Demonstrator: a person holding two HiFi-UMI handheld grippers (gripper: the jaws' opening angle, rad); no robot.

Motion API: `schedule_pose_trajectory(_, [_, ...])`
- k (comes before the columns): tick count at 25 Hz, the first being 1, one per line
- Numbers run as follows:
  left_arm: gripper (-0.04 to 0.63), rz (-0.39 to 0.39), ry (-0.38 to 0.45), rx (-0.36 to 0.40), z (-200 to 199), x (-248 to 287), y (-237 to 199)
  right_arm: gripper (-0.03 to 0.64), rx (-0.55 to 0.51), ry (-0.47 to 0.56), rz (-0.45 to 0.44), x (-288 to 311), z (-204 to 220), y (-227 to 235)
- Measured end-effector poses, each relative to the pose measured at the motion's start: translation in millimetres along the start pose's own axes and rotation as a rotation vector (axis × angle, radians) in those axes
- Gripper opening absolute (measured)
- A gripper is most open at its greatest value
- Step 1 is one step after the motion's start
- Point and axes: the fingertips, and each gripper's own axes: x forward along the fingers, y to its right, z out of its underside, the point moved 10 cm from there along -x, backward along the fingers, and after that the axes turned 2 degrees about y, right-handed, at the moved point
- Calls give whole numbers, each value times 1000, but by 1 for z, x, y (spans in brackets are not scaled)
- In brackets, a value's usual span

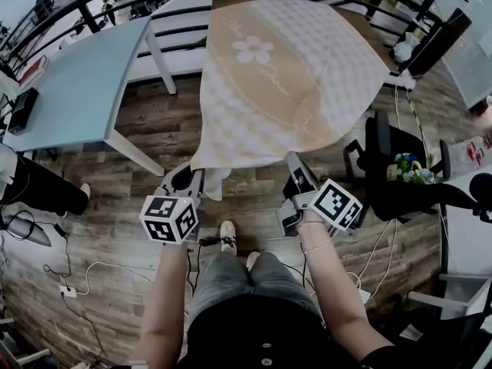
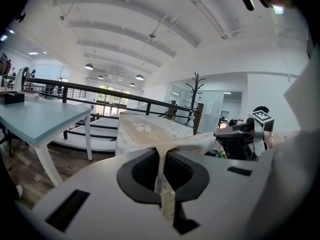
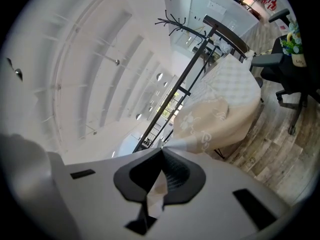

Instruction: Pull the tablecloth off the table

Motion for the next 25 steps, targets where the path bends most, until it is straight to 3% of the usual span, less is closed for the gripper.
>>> schedule_pose_trajectory(11, [15, -2, 16, 32, 9, -44, 44, 26, -12, -29, -37, -64, 8, -3])
schedule_pose_trajectory(25, [15, 39, -52, 20, 24, -67, 41, 26, 21, -50, 57, -80, 40, 3])
